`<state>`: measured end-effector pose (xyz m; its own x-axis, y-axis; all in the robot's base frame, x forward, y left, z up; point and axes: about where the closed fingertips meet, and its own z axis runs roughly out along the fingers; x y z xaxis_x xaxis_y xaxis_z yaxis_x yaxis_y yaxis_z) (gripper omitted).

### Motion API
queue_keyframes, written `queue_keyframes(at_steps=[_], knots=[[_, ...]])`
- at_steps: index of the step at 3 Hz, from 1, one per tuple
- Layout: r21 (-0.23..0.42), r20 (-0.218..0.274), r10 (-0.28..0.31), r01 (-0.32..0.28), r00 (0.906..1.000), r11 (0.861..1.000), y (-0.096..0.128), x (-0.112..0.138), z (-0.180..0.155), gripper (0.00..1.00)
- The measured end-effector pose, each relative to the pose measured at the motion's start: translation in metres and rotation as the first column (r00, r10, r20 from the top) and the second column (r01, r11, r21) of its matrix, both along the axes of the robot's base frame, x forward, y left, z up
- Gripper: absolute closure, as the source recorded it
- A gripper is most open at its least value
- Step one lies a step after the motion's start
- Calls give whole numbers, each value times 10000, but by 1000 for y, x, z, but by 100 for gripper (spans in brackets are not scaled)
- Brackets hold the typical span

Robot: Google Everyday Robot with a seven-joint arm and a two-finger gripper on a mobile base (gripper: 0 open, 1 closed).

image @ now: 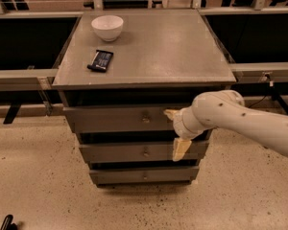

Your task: Close top drawer

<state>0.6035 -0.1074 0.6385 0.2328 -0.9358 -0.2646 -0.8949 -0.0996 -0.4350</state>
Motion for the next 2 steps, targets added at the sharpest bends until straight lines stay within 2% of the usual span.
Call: queue_keyframes(at_steps=[1, 2], knots=[[710, 954, 612, -681, 9936, 9951, -2, -30, 33, 0], [2034, 1355, 1050, -1314, 9852, 9702, 2, -49, 56, 0]])
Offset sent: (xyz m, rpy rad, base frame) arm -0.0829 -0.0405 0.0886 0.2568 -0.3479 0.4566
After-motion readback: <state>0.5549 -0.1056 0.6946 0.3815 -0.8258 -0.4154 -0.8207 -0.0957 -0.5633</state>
